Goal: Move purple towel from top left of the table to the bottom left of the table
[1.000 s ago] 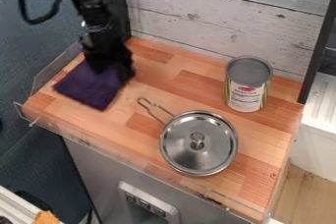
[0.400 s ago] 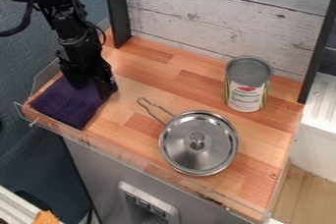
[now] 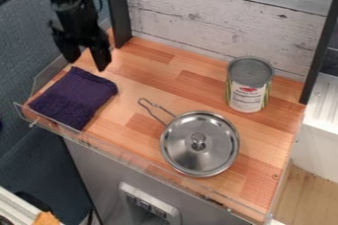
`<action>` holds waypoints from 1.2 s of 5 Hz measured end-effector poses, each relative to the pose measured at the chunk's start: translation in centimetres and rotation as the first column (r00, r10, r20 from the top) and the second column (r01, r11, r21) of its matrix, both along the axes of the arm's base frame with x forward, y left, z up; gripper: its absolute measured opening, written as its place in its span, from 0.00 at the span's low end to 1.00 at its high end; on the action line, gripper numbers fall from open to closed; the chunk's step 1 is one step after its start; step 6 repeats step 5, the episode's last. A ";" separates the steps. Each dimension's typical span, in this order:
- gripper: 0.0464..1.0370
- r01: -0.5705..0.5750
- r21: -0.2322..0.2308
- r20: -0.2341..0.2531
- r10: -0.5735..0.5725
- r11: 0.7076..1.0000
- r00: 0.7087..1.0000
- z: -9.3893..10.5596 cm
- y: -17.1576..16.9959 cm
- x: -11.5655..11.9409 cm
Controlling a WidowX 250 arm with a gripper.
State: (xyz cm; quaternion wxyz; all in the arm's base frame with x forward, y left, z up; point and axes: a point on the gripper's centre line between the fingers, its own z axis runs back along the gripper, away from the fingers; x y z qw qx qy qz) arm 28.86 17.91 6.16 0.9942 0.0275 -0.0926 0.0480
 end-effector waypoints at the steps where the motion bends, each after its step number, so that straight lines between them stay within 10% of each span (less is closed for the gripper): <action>1: 0.96 0.004 0.005 -0.024 -0.004 1.000 1.000 0.4 0.0 -0.4; 6: 0.96 0.007 0.007 -0.027 -0.006 1.000 1.000 0.4 0.0 -0.4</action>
